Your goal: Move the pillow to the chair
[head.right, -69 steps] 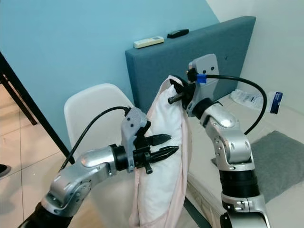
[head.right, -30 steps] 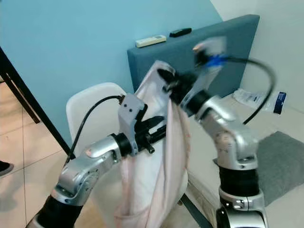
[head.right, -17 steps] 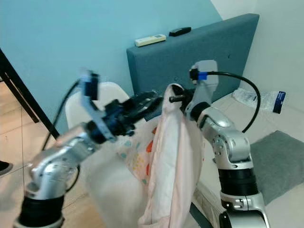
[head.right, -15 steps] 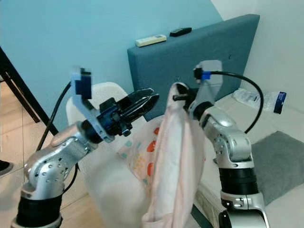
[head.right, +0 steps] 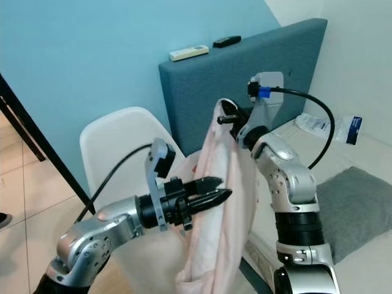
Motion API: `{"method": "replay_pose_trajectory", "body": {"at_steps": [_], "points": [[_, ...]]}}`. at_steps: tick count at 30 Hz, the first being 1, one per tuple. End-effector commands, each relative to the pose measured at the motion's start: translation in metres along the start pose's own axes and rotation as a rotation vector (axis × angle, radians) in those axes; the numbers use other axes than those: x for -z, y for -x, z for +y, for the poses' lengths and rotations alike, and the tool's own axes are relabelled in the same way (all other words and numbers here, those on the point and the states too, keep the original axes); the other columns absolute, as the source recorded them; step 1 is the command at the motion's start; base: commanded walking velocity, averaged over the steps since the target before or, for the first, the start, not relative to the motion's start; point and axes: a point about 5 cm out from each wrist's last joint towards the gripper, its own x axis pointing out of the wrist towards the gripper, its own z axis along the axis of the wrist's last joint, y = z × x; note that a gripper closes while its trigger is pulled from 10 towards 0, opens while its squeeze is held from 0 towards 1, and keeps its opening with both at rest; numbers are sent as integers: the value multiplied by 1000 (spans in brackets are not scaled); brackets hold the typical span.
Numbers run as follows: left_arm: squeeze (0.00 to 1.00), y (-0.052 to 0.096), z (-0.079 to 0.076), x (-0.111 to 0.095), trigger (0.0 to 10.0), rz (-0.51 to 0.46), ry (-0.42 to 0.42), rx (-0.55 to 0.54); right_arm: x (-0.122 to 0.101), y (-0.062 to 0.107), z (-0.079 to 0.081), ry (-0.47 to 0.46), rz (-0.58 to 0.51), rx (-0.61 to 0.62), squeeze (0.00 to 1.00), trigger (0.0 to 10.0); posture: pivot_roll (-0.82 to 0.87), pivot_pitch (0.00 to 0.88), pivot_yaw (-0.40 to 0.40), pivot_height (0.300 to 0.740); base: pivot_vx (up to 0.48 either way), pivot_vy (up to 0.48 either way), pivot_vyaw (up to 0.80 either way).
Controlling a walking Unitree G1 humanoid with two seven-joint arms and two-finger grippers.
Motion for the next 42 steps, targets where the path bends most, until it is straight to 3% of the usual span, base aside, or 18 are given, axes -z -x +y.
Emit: {"method": "replay_pose_trajectory", "body": {"at_steps": [1,5,10,14,17,21,25,29,31,38,42], "points": [[1000,8,8,15,10000,76,38,-24,-6,0,10,-1,-48,-60,0,0,-43,0,16,740,0,0,0],[1000,17,14,26,10000,178,11,-44,-6,1,10,2,-49,-67,0,0,-45,1,19,740,0,0,0],[1000,37,14,24,10000,262,-42,-11,-5,4,5,14,-46,-53,0,0,-46,7,22,740,0,0,0],[1000,53,20,26,10000,344,-89,-69,-6,6,-1,21,-46,-37,0,0,-38,13,23,740,0,0,0],[1000,53,21,23,10000,326,-93,-96,-7,7,-1,22,-48,-37,0,0,-34,15,22,740,0,0,0],[1000,38,12,12,10000,187,-59,-96,-7,7,-2,23,-47,-39,0,0,-33,17,20,740,0,0,0],[1000,35,11,11,10000,151,-38,-96,-7,7,-2,23,-45,-42,0,0,-32,16,19,740,0,0,0],[1000,31,4,11,10000,94,28,-33,-7,6,-1,22,-45,-47,0,0,-35,15,19,740,0,0,0],[1000,25,-4,10,10000,21,105,30,-8,6,0,22,-51,-54,0,0,-37,15,20,740,0,0,0],[1000,15,-2,7,10000,-22,120,30,-9,6,2,18,-56,-64,0,0,-40,16,22,740,0,0,0],[1000,10,-3,5,10000,-13,86,53,-9,6,3,15,-58,-71,0,0,-39,15,22,740,0,0,0]]}}
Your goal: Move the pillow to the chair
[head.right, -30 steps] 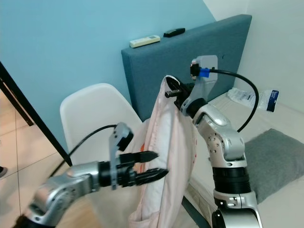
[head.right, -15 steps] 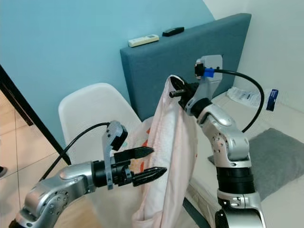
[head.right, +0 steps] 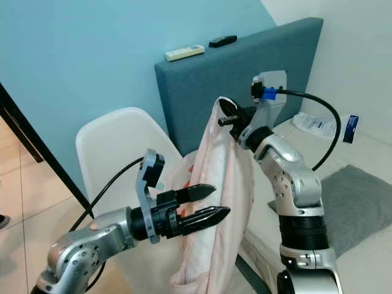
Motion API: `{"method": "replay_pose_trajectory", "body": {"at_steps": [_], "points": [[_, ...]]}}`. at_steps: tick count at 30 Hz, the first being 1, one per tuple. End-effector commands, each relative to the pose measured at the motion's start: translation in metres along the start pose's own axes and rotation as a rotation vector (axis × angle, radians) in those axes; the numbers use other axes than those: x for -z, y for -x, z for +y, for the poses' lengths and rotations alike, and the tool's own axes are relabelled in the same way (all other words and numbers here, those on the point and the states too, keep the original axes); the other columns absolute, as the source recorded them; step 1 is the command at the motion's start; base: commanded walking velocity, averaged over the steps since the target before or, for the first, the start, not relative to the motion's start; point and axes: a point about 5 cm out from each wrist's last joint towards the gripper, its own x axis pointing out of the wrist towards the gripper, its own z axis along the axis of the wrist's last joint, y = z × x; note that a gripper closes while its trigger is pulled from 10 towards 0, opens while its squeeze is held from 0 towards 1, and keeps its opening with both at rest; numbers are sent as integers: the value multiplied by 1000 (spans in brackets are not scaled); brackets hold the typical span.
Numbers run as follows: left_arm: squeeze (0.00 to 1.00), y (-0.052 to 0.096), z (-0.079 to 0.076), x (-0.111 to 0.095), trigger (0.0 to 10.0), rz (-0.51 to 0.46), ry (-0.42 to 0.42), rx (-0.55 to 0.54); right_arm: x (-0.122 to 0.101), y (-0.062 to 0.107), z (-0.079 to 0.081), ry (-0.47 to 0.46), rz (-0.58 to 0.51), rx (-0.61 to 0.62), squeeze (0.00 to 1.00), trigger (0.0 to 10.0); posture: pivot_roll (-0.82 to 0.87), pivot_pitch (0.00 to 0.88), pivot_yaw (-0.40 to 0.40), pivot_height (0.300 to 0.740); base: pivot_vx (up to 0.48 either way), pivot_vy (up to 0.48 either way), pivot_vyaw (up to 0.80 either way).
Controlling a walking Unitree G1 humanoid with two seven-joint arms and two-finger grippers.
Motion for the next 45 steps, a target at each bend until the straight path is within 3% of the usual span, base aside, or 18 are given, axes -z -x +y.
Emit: {"method": "replay_pose_trajectory", "body": {"at_steps": [1,5,6,7,8,13,19,26,30,38,45], "points": [[1000,-2,0,2,10000,52,-60,4,-8,-1,7,4,-50,-37,0,0,-39,15,22,740,0,0,0],[1000,-6,-2,15,10000,168,-153,1,-9,-1,8,4,-52,-39,0,0,-41,14,22,740,0,0,0],[616,-8,-1,19,10000,209,-189,-13,-9,-1,8,4,-54,-39,0,0,-43,14,23,740,0,0,0],[616,-9,-1,22,10000,234,-212,-21,-10,-1,8,5,-55,-39,0,0,-44,14,23,740,0,0,0],[0,-11,1,25,10000,258,-242,-44,-10,-1,8,5,-57,-39,0,0,-45,13,22,740,0,0,0],[0,-18,13,28,10000,299,-313,-164,-11,-1,7,5,-60,-40,0,0,-47,9,23,740,0,0,0],[0,-24,29,18,10000,259,-416,-379,-12,-2,8,5,-63,-44,0,0,-44,5,24,740,0,0,0],[0,-26,33,23,10000,273,-411,-520,-13,-3,9,5,-67,-48,0,0,-39,0,24,740,0,0,0],[0,-30,32,27,10000,283,-407,-541,-13,-3,9,5,-69,-48,0,0,-39,0,24,740,0,0,0],[0,-45,20,45,10000,303,-294,-500,-11,-4,9,-1,-66,-44,0,0,-41,2,26,740,0,0,0],[0,-46,26,53,10000,347,-267,-559,-10,-4,12,-8,-63,-48,0,0,-44,6,27,740,0,0,0]]}}
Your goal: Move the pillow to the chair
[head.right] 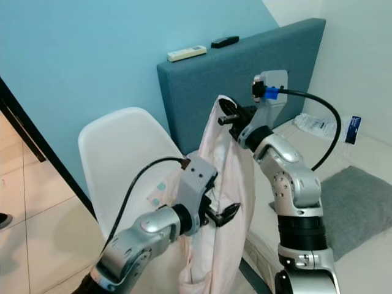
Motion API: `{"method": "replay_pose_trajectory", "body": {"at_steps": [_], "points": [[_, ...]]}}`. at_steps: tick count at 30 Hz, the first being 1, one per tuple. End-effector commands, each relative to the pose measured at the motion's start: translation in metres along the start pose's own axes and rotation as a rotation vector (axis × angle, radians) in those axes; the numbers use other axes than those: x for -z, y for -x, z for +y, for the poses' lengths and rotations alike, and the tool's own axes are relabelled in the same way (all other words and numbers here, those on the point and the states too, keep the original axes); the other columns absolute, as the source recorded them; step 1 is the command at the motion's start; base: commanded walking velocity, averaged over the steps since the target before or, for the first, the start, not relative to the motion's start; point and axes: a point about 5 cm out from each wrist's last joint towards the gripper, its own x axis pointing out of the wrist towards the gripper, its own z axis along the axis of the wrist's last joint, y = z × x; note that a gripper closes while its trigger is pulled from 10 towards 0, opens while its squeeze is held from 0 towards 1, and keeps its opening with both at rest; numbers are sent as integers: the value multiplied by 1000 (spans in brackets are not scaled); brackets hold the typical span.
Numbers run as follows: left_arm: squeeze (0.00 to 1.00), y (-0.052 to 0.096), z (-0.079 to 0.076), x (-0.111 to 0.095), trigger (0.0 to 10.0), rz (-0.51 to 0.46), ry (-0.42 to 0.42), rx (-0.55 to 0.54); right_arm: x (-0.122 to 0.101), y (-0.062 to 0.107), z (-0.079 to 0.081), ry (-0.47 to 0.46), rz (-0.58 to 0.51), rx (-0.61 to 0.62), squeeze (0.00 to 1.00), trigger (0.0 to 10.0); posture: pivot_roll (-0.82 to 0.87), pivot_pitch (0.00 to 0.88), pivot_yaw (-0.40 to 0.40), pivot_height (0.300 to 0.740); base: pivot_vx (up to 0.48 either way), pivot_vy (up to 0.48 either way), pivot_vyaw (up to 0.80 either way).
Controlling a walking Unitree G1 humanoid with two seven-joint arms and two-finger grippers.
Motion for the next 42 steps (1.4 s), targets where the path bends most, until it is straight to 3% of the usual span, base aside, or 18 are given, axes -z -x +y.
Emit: {"method": "replay_pose_trajectory", "body": {"at_steps": [1,6,7,8,9,31,32,36,37,42], "points": [[0,-2,2,12,10000,68,15,-23,-9,-3,10,14,-47,-42,0,0,-44,6,27,740,0,0,0],[0,-6,3,23,10000,130,26,-75,-9,-3,11,12,-45,-45,0,0,-48,9,26,740,0,0,0],[0,-7,3,25,8863,137,29,-81,-9,-3,11,11,-45,-46,0,0,-49,11,24,740,0,0,0],[0,-7,3,25,8863,137,29,-81,-9,-3,11,11,-45,-46,0,0,-49,11,24,740,0,0,0],[0,-9,2,28,0,145,35,-88,-8,-3,13,9,-43,-49,0,0,-50,11,24,740,0,0,0],[0,-11,16,23,0,121,84,-150,-6,-1,22,4,-38,-109,0,0,-51,13,23,740,0,0,0],[0,-11,17,23,0,119,87,-151,-6,-1,23,9,-35,-109,0,10000,-51,13,23,740,0,0,0],[0,-11,21,21,0,111,95,-163,-1,0,21,14,-25,-83,0,10000,-52,12,24,740,0,0,0],[0,-10,23,20,0,107,101,-169,1,1,21,12,-24,-83,1000,10000,-51,12,24,740,0,0,0],[0,-10,27,18,0,99,111,-180,7,5,19,-10,-12,-78,1000,10000,-50,10,21,740,0,0,0]]}}
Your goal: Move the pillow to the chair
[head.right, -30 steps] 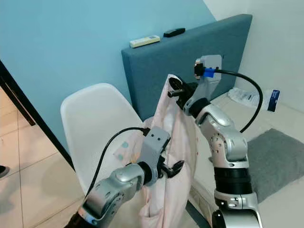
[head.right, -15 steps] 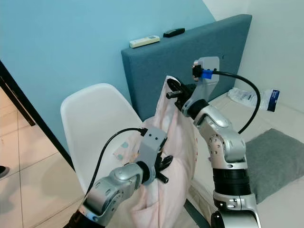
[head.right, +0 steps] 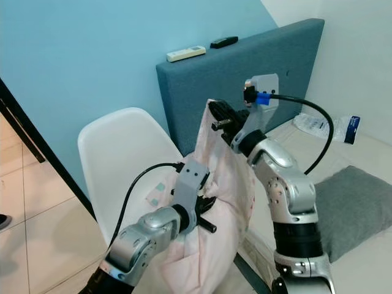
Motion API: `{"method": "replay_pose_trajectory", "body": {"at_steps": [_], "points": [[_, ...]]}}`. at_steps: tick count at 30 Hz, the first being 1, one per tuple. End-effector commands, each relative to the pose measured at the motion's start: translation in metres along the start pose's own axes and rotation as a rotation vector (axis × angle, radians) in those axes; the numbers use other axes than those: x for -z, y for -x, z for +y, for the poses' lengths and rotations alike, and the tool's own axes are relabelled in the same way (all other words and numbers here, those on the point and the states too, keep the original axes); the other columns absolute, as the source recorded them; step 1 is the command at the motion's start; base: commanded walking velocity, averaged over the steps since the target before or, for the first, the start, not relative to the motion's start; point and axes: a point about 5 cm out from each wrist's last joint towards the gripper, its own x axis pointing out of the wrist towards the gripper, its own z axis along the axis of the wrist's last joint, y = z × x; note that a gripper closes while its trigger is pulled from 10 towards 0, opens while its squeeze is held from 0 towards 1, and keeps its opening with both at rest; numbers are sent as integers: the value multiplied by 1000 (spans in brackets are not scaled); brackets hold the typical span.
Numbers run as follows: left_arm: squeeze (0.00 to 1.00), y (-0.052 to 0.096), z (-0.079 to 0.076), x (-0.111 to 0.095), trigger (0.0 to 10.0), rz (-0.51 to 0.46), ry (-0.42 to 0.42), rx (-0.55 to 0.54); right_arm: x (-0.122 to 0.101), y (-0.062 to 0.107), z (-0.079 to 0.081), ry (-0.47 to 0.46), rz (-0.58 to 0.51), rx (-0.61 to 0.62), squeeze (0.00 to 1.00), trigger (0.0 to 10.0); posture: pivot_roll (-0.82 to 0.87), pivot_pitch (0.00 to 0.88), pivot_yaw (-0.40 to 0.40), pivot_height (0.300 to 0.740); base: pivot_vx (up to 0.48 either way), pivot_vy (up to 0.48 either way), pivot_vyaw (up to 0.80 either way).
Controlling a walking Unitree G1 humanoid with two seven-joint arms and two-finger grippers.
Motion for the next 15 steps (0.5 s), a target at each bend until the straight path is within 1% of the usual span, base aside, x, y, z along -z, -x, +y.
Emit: {"method": "replay_pose_trajectory", "body": {"at_steps": [1,2,3,5,6,11,13,14,15], "points": [[0,-1,8,-1,0,1,30,-31,1,3,4,-15,-14,-20,1000,10000,-48,9,19,740,0,0,0],[0,-1,10,-2,0,-2,31,-39,4,7,2,-27,-4,-15,1000,10000,-48,9,17,740,0,0,0],[0,-1,10,-2,0,-2,31,-39,4,7,2,-27,-4,-15,1000,10000,-48,9,17,740,0,0,0],[0,0,17,-3,0,-7,35,-63,15,19,-3,-45,30,5,1000,10000,-46,10,14,740,0,0,0],[0,0,17,-3,0,-7,35,-63,15,19,-3,-45,30,5,1000,10000,-46,10,14,740,0,0,0],[0,2,30,-5,0,-13,42,-98,28,42,-6,-96,44,32,1000,10000,-49,11,9,740,0,0,0],[0,2,36,-8,0,-22,43,-119,31,55,0,-162,12,7,1000,10000,-51,12,9,740,0,0,0],[0,2,36,-8,0,-22,43,-119,31,55,0,-162,12,7,1000,10000,-51,12,9,740,0,0,0],[0,2,38,-8,0,-24,43,-125,32,58,3,-182,0,-4,1000,10000,-51,12,9,740,0,0,0]]}}
